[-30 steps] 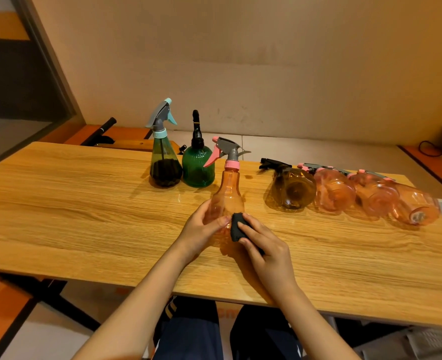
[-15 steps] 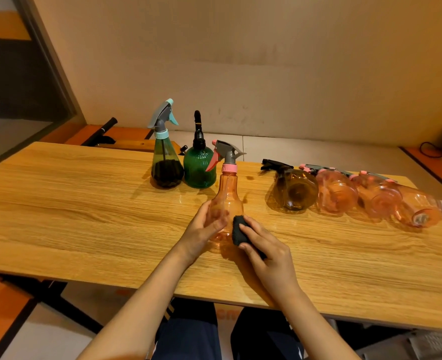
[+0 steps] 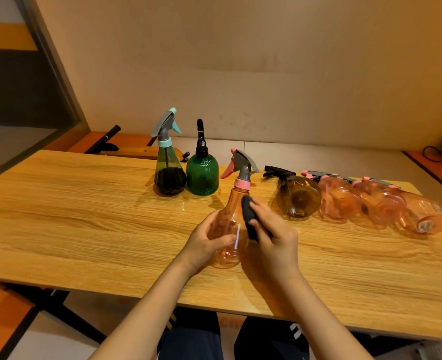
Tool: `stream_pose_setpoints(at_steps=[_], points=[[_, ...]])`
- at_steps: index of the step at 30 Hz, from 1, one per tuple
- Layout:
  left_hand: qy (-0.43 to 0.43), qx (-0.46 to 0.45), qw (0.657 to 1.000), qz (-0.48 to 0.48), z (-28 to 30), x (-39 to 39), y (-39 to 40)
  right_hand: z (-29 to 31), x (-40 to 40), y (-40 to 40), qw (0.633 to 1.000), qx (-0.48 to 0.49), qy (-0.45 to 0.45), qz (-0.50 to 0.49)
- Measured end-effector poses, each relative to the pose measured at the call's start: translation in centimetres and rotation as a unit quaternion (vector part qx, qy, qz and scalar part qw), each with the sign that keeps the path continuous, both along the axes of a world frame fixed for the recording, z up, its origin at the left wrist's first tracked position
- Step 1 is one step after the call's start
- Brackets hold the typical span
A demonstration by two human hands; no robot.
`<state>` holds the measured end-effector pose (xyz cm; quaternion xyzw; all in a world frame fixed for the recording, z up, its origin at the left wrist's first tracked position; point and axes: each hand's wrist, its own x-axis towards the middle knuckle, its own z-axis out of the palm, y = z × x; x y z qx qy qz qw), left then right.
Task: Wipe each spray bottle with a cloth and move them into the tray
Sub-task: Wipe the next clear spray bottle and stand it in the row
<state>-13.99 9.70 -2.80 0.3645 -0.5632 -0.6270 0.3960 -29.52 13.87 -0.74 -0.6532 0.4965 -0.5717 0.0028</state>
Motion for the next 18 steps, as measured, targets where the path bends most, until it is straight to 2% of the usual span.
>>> stream_pose_setpoints(at_steps=[5, 12, 18], points=[[0.000, -0.005, 1.000, 0.004, 0.0, 0.2, 0.0, 1.9, -0.4, -2.1, 0.999, 0.019, 0.042, 0.000], [0.030, 0.012, 0.999, 0.024, -0.2, 0.0, -0.2, -1.8, 0.8, 1.0, 0.998, 0.054, 0.011, 0.020], [0.023, 0.011, 0.999, 0.043, -0.5, 0.0, -0.6, -3.9, 0.8, 3.1, 0.997, 0.056, 0.031, 0.048]])
